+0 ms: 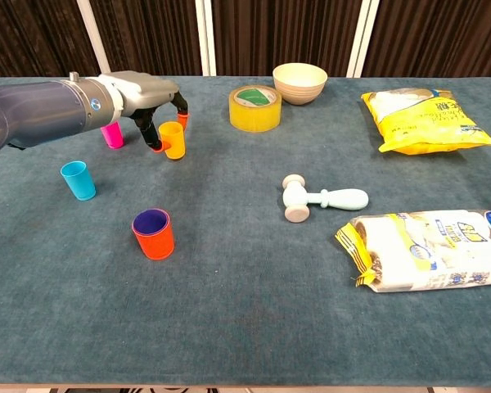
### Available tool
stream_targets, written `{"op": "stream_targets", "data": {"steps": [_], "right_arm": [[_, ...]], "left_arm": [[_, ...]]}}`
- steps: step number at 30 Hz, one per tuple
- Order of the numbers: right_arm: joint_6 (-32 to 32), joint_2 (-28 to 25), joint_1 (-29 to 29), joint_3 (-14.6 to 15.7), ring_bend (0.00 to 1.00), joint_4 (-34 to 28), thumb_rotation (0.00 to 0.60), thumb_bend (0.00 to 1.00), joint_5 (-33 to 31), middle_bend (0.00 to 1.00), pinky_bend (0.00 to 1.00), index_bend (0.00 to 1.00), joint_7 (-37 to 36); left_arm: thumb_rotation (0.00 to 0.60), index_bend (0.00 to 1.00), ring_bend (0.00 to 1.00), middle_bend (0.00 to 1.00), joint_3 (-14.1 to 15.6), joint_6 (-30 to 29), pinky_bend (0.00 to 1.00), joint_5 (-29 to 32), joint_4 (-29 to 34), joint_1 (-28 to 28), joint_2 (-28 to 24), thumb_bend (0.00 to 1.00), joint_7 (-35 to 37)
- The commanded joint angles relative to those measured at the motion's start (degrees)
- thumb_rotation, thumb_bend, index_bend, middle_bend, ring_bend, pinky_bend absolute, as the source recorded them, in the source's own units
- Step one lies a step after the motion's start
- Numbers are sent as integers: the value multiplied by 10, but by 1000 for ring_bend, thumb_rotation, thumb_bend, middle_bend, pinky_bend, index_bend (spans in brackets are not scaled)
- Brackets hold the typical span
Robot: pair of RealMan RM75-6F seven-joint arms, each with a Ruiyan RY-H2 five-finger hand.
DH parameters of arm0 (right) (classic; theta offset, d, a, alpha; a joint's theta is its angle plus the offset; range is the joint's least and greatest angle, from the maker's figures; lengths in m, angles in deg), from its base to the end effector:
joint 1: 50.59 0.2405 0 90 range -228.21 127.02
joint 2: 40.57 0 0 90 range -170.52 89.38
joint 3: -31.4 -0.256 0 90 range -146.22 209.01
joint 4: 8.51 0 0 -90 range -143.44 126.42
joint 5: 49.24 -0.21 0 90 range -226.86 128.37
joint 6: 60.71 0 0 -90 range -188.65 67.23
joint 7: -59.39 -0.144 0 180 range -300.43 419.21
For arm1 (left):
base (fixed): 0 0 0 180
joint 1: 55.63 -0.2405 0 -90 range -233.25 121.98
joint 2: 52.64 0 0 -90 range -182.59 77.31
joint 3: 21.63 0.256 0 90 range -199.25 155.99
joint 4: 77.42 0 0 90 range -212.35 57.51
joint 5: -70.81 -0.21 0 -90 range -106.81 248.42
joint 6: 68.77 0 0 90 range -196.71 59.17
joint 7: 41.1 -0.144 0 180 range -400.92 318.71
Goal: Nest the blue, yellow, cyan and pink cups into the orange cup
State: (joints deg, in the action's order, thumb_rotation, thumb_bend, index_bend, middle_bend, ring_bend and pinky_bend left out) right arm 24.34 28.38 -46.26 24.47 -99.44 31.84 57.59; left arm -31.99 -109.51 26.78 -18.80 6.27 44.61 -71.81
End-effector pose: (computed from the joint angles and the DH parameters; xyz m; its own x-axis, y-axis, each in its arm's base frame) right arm -0.3160 -0.1920 0.1487 0.2978 0.0630 0.9525 -0.9529 0.0791 0.2927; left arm -0.1167 0.4456 -0.0399 0.6772 0.2387 0.6960 0.7283 -0.3520 -0.5879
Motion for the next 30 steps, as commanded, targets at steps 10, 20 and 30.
{"op": "stream_targets", "data": {"steps": [10, 20, 30], "right_arm": [[-2, 1, 0, -1, 96, -2, 600, 325, -2, 44, 3, 106, 1], [4, -2, -2, -2, 96, -8, 600, 324, -1, 44, 3, 106, 2], [6, -3, -3, -3, 96, -11, 600, 324, -2, 44, 3, 106, 2]], "left_arm": [[600, 436, 0, 195, -5, -49, 11, -39, 197, -14, -125, 337, -21], [600, 434, 0, 195, 29, -75, 11, -82, 407, -53, -255, 337, -31], [600, 433, 0, 195, 78, -93, 11, -154, 501, -94, -312, 338, -24]]}}
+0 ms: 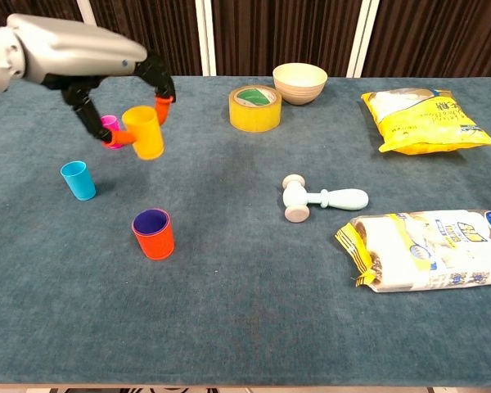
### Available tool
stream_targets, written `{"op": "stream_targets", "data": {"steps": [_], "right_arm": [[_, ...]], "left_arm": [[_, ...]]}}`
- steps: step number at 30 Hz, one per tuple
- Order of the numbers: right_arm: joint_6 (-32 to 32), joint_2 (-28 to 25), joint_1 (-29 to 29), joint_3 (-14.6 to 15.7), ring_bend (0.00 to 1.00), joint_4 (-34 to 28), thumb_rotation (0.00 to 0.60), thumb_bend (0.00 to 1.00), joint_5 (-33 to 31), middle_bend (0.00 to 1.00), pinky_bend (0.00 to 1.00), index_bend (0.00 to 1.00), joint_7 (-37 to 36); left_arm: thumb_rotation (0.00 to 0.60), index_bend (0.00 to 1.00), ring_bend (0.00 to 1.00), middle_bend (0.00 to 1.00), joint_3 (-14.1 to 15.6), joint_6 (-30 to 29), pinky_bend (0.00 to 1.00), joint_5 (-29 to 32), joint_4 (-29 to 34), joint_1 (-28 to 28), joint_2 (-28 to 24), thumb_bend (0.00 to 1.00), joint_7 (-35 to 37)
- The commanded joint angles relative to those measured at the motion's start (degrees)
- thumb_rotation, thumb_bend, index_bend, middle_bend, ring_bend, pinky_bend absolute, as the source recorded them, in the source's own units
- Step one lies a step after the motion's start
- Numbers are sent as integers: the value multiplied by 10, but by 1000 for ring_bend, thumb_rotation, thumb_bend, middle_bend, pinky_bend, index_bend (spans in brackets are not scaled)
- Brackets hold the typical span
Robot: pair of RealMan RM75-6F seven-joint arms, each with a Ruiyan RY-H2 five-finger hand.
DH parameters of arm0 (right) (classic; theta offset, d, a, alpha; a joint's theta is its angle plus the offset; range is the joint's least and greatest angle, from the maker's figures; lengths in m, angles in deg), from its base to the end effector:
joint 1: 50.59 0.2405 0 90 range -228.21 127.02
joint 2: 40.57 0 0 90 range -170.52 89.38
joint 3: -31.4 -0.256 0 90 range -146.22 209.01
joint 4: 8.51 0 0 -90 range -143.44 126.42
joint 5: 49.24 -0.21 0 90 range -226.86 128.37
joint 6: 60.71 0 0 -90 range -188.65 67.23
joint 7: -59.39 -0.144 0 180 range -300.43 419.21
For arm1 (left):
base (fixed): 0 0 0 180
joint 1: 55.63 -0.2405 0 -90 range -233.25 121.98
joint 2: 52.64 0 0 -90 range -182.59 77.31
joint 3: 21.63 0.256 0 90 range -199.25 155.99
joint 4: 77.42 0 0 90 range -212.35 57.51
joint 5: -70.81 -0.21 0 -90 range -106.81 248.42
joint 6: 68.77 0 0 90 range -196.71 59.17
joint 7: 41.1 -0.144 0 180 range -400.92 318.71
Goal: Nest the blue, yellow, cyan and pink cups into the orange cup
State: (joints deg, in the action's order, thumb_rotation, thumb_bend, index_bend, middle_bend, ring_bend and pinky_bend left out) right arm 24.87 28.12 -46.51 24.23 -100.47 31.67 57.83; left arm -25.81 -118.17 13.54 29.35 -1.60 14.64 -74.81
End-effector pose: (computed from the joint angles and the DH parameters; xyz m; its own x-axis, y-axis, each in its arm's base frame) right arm -0.3133 -0.1911 0.1505 0.2893 0.0737 0.9544 -0.9554 0.0834 0.2832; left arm -0.0976 0.3289 0.0504 0.7235 0.2047 0.6593 0.6261 -0.5969 -0.5017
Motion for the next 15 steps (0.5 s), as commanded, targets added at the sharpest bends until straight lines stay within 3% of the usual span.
{"op": "stream_targets", "data": {"steps": [1, 15], "right_arm": [[2, 0, -1, -1, 96, -1, 600, 325, 0, 44, 3, 106, 0], [5, -3, -2, -4, 96, -3, 600, 325, -3, 44, 3, 106, -3]], "left_arm": [[600, 434, 0, 195, 21, -8, 11, -31, 27, -21, -15, 338, 14], [600, 434, 0, 197, 51, 8, 11, -90, 10, -46, 0, 337, 63]]}}
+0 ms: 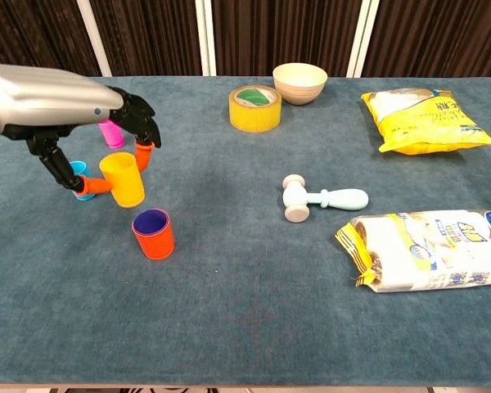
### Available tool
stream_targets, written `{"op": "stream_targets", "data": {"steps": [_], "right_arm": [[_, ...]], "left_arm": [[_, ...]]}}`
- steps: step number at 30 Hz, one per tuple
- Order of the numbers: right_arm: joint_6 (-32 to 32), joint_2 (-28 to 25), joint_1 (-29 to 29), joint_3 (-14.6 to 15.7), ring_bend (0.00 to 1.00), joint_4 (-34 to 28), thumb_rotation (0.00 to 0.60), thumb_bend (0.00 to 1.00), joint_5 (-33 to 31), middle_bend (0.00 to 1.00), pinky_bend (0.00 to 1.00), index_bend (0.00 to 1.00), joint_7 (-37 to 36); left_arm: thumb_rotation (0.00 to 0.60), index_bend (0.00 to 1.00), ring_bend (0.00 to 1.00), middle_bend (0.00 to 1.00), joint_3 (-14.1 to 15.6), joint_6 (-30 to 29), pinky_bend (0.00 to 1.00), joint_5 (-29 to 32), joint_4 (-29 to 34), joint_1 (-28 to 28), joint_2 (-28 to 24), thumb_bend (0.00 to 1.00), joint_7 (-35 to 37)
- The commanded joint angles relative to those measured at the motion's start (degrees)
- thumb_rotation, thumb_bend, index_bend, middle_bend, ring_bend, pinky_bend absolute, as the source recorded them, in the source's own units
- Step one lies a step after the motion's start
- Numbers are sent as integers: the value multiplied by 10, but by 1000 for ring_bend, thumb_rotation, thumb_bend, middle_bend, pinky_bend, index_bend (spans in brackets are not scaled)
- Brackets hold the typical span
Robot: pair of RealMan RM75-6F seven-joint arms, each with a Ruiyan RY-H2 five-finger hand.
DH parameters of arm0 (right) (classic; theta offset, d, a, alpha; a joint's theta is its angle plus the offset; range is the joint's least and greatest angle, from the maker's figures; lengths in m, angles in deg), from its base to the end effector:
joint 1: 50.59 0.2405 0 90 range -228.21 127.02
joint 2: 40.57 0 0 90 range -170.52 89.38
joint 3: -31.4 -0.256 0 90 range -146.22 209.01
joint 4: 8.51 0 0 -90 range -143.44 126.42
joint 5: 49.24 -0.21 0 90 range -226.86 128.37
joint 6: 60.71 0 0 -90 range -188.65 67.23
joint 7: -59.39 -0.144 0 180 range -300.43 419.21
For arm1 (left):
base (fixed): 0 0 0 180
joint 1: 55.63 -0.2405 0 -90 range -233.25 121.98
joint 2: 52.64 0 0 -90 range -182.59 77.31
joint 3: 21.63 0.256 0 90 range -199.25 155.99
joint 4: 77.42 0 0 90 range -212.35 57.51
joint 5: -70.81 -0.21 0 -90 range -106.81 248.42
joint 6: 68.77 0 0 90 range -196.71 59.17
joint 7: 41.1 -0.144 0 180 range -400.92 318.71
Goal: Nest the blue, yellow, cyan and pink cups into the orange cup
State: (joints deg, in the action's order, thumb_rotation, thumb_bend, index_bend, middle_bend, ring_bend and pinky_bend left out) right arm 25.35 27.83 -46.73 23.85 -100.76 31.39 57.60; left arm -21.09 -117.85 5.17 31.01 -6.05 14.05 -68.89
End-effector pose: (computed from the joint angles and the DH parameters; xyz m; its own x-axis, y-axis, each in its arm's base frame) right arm -0.3132 -0.1910 0.1541 0.2853 0.0880 0.9544 -0.9564 0.0901 0.2777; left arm -0.1252 0.2954 0.0416 0.7083 0.2891 0.6440 0.6481 -0.6278 -0.4310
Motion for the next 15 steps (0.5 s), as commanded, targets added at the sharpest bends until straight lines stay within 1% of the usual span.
{"op": "stream_targets", "data": {"steps": [1, 15], "right_arm": [[0, 0, 0, 0, 96, 0, 600, 324, 0, 44, 3, 106, -1], [2, -2, -1, -2, 96, -1, 600, 324, 0, 44, 3, 105, -3]], "left_arm": [[600, 434, 0, 197, 5, 6, 11, -8, -9, -2, 8, 337, 5], [600, 428, 0, 198, 2, 13, 10, -25, -31, 0, 44, 337, 13]]}}
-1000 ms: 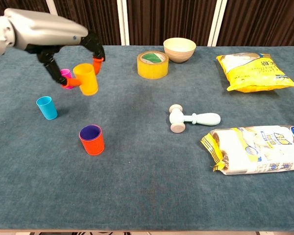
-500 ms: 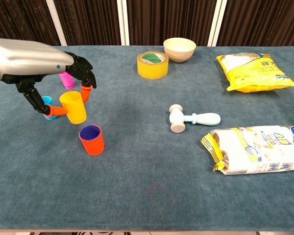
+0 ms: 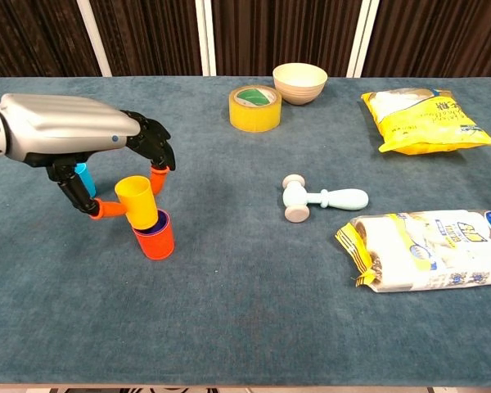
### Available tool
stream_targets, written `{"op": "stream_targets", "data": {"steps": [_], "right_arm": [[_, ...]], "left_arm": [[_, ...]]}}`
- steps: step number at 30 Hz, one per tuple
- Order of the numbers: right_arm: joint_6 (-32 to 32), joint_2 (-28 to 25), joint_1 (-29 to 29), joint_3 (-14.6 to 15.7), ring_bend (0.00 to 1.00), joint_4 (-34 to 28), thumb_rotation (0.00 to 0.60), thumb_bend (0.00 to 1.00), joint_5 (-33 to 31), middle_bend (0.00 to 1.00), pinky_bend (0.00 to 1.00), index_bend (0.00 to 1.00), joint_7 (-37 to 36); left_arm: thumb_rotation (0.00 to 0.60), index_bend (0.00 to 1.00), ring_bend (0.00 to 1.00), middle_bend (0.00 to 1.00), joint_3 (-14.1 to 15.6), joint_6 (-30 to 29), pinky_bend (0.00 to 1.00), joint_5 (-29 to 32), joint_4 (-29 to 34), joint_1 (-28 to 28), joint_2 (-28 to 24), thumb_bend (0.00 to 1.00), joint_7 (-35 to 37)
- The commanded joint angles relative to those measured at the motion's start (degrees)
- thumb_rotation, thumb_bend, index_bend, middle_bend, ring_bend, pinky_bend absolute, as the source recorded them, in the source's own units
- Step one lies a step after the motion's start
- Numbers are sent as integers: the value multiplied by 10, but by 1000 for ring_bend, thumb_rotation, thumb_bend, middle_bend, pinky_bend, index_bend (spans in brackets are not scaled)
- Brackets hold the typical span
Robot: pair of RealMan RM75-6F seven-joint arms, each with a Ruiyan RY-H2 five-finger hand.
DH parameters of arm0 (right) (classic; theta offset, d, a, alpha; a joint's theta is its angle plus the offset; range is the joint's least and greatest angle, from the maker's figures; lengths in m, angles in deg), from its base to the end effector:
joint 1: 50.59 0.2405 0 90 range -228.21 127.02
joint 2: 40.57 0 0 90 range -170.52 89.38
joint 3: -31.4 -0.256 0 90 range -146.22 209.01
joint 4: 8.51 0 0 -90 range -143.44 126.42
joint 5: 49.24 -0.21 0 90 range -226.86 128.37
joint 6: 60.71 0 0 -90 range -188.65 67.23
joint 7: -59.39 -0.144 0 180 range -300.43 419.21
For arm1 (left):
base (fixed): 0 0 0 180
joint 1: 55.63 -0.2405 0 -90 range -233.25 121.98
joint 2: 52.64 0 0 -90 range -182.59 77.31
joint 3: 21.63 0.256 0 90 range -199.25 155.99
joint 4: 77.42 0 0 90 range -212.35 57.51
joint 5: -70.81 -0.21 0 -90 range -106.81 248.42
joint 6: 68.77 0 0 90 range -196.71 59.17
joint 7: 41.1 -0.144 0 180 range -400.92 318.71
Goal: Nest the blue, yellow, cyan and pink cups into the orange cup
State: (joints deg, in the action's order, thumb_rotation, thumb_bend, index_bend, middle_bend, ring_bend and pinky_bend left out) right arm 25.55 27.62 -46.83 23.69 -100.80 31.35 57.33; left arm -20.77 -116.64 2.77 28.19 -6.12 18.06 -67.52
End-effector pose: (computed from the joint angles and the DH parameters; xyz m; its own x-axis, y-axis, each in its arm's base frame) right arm -0.3135 -0.1910 0.1562 0.2837 0.0943 0.9543 -0.9569 0.0916 0.2755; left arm -0.1241 0.2908 0.0203 0.7053 0.3040 0.6404 0.6400 -0.6616 -0.3908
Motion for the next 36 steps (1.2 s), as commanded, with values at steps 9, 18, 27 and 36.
{"op": "stream_targets", "data": {"steps": [9, 18, 27, 36], "right_arm": [[1, -3, -1, -1, 96, -1, 600, 324, -1, 44, 3, 106, -5], [-1, -3, -1, -1, 96, -1, 600, 324, -2, 44, 3, 106, -5], [-2, -2, -1, -2, 96, -1, 600, 324, -5, 44, 3, 106, -2], [-3, -1, -1, -1, 96, -3, 600, 325, -5, 44, 3, 106, 0]], "left_arm": [[600, 421, 0, 196, 1, 2, 10, 4, -13, 4, 17, 337, -17], [600, 305, 0, 176, 3, -1, 9, 21, -14, 6, 19, 314, -45], [600, 211, 0, 166, -1, -15, 7, 32, 0, 3, 5, 296, -51], [600, 240, 0, 173, 8, -52, 8, 24, -2, -29, -37, 296, -29]]}}
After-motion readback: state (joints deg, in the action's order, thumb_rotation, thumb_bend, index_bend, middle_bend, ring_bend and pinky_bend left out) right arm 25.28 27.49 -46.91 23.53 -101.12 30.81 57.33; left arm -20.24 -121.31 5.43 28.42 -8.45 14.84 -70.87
